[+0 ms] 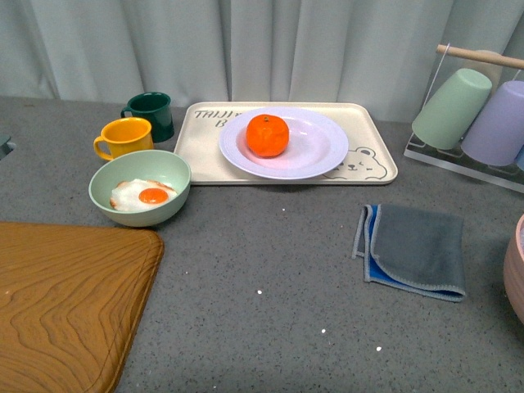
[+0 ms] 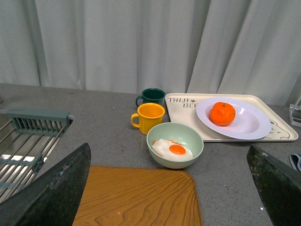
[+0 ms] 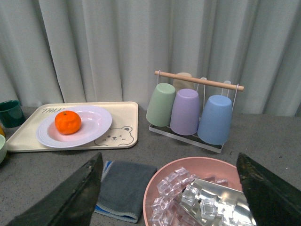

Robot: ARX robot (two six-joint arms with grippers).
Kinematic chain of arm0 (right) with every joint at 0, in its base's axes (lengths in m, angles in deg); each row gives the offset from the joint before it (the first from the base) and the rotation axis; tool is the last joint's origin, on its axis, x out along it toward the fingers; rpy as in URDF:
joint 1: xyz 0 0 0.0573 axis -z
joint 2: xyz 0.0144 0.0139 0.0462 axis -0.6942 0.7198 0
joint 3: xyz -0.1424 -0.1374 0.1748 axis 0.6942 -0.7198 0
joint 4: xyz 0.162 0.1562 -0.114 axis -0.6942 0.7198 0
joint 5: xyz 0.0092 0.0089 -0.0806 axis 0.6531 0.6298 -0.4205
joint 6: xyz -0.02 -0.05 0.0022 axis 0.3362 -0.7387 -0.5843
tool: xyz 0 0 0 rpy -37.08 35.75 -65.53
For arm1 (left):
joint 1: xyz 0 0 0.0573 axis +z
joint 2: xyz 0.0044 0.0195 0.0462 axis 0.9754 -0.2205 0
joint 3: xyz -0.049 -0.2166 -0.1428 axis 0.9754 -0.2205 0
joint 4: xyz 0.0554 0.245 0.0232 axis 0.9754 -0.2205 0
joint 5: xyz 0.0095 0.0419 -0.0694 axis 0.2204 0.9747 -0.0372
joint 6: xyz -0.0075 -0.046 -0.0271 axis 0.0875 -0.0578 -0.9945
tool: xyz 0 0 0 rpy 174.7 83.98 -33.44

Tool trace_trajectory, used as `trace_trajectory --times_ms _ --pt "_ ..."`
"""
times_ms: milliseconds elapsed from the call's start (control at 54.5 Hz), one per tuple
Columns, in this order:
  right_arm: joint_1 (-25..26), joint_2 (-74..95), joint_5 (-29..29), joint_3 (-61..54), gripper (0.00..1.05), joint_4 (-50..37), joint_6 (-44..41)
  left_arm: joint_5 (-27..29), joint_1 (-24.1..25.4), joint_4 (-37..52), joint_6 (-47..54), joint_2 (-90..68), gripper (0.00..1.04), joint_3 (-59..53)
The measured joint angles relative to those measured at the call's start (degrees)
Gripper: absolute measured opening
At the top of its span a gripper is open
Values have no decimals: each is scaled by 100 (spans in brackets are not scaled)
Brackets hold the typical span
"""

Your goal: Place orange and plate with both arms

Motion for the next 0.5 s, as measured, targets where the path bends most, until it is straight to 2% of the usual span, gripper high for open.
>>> trace_trajectory --times_ms 55,128,495 --pt "0 0 0 0 97 0 7 0 0 0 0 0 98 0" --pt "0 0 0 0 94 0 2 0 0 0 0 0 98 0" --pt "0 0 0 0 95 0 2 0 0 0 0 0 98 0"
